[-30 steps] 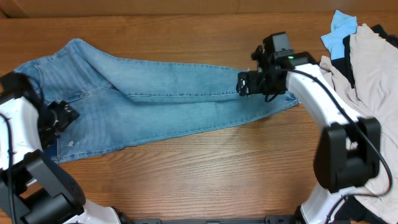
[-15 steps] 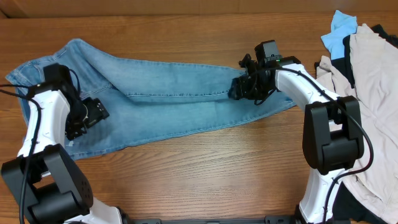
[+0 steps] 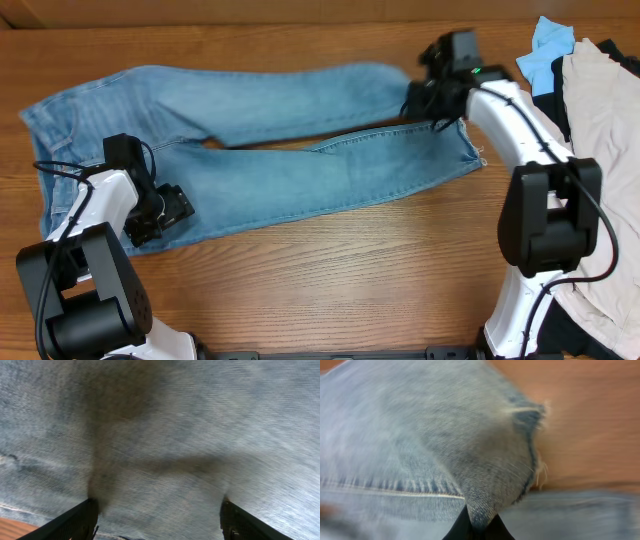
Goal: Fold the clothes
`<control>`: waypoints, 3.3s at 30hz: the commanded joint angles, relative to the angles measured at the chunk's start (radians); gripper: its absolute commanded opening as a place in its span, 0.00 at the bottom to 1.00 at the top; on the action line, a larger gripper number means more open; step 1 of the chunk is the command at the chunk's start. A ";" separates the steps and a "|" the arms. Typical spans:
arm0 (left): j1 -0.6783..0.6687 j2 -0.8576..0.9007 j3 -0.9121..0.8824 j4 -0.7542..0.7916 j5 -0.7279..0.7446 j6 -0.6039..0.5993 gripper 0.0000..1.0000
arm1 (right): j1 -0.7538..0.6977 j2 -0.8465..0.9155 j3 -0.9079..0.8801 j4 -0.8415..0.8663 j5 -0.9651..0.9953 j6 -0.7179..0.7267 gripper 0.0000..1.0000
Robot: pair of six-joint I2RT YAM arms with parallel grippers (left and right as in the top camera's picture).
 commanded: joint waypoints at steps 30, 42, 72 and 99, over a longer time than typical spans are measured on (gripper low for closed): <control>0.029 -0.181 0.167 -0.152 -0.111 -0.055 1.00 | -0.209 -0.246 0.063 -0.454 0.208 0.166 0.77; 0.330 -0.324 0.162 -0.238 -0.008 -0.112 1.00 | -0.210 -0.386 -0.037 -0.608 0.174 0.280 0.82; 0.380 -0.322 0.144 -0.212 0.001 -0.130 1.00 | -0.333 -0.420 -0.793 -0.061 0.050 0.515 0.68; 0.457 -0.223 -0.050 0.076 -0.111 -0.209 0.82 | -0.333 -0.420 -0.795 -0.035 0.059 0.458 0.04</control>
